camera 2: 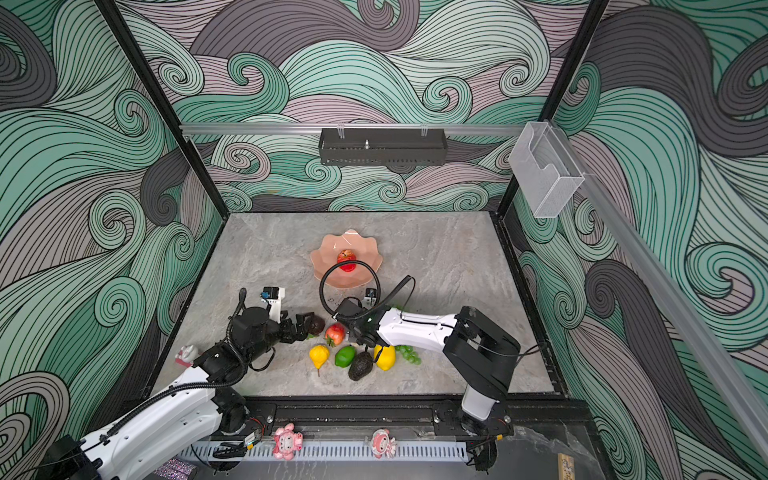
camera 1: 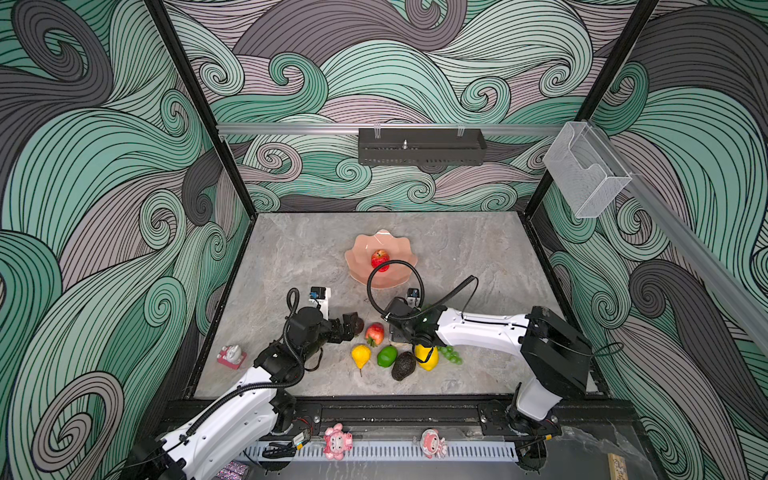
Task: Place and organize the fake fruits in the fruit bowl
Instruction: 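Grasp the cream pear with the right gripper while the left gripper approaches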
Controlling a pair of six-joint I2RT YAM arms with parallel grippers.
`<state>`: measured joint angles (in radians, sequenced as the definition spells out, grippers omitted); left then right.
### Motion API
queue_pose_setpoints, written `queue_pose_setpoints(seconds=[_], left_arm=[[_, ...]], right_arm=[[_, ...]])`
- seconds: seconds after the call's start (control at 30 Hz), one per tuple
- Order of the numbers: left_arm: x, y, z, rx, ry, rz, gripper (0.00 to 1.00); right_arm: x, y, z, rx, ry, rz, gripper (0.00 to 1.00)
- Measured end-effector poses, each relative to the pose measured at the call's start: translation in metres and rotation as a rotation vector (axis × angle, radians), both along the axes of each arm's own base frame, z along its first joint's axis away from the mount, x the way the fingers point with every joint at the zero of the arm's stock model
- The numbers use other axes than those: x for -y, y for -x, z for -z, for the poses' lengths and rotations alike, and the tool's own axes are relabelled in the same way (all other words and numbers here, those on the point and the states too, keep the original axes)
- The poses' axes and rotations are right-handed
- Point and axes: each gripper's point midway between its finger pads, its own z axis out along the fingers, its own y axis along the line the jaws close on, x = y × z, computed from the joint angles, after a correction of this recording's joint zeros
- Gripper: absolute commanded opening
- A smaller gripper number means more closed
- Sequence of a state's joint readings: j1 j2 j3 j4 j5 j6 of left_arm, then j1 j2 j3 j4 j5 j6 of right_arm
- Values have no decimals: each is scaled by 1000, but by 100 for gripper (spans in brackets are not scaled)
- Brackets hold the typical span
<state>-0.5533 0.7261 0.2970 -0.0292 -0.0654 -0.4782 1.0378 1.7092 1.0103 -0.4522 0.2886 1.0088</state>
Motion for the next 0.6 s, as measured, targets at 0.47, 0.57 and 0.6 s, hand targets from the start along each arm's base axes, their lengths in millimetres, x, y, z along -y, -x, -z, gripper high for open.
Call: queue_pose_setpoints(seconds=[0.47, 0.57, 0.6], left_arm=[[1, 0, 7, -22, -10, 4, 99], [4, 1, 10, -38, -6, 21, 99], [6, 2, 11, -45, -3, 32, 99]], right_arm=[[-6, -6, -17, 31, -30, -23, 61], [-7, -7, -38, 64, -78, -26, 62], [-6, -6, -45, 75, -95, -25, 62]])
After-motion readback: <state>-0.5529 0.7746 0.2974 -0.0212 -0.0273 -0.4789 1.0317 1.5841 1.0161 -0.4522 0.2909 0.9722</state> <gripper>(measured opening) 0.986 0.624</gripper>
